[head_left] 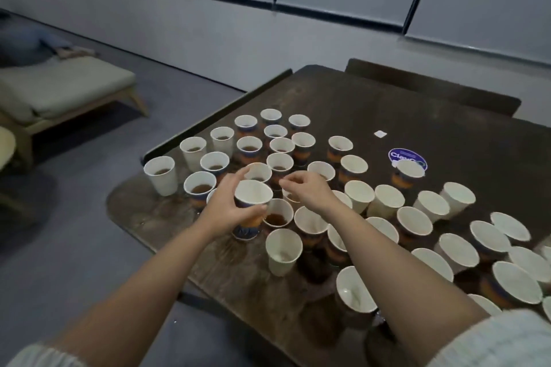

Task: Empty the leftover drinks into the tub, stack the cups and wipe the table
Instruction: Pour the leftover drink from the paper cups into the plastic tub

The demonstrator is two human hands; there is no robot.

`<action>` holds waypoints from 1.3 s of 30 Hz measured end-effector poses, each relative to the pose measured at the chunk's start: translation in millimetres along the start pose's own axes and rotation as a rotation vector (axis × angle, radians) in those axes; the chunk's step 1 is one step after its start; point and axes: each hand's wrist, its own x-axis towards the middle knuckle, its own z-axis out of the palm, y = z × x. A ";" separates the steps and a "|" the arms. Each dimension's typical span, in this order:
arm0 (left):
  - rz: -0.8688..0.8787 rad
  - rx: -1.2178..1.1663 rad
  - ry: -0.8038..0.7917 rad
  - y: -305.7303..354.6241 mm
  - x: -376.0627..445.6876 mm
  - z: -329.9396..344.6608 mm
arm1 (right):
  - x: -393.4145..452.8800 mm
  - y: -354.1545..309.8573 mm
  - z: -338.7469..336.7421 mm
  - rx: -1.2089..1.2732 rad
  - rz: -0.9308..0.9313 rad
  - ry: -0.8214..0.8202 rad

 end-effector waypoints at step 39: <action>0.323 0.726 -0.114 -87.0 -17.4 23.3 | 44.0 13.6 17.9 -1.160 -0.296 -0.361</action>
